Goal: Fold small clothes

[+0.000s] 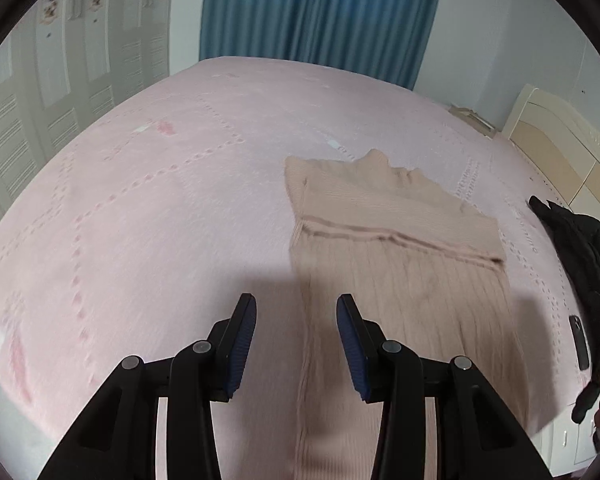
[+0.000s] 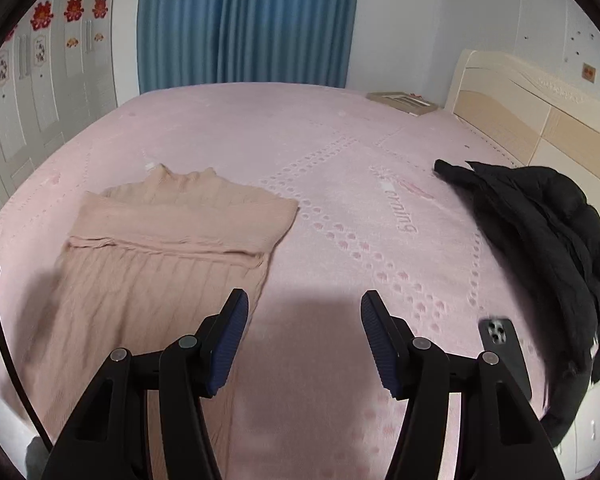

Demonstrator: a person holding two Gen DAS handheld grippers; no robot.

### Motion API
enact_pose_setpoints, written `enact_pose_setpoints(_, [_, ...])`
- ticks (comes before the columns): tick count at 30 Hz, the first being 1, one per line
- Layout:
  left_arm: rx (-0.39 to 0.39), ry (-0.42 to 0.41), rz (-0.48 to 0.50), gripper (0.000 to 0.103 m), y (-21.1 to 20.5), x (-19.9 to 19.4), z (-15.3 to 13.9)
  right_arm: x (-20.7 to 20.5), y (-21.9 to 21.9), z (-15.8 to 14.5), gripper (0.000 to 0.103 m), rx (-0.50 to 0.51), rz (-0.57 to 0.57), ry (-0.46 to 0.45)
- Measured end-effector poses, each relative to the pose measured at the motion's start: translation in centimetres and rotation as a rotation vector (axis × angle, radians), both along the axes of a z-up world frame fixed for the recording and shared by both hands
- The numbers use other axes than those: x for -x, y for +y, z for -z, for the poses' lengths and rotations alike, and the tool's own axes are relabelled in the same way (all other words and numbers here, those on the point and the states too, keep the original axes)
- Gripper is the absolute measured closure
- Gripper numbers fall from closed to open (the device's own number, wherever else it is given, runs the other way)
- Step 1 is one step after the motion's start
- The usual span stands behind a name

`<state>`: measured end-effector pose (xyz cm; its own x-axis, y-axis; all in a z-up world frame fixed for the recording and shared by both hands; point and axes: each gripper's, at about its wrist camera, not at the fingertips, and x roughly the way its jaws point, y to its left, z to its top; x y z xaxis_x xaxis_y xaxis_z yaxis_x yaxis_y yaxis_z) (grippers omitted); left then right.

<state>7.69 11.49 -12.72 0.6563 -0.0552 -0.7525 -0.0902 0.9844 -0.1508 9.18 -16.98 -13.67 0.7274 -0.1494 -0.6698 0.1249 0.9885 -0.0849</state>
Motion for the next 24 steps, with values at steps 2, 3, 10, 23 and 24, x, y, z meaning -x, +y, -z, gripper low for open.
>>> enact_pose_setpoints(2, [-0.016, 0.011, -0.018, 0.063, 0.4, 1.9, -0.1, 1.6, 0.7, 0.1, 0.045, -0.007, -0.004, 0.018])
enact_pose_setpoints(3, [-0.008, 0.027, -0.021, 0.06, 0.5, 2.8, 0.1, 2.3, 1.0, 0.3, 0.045, -0.008, -0.006, 0.024])
enact_pose_setpoints(10, [0.057, 0.1, 0.018, 0.052, -0.8, 7.2, 4.3, 7.3, 3.5, 4.8, 0.045, -0.123, -0.049, 0.1])
enact_pose_setpoints(23, [0.072, 0.185, 0.031, 0.037, -2.9, 7.8, 10.4, 7.7, 4.9, 12.5, 0.037, -0.22, -0.034, 0.241])
enact_pose_setpoints(24, [0.061, 0.187, 0.031, 0.038, -3.2, 7.6, 10.4, 7.4, 4.8, 12.9, 0.04, -0.227, -0.024, 0.26])
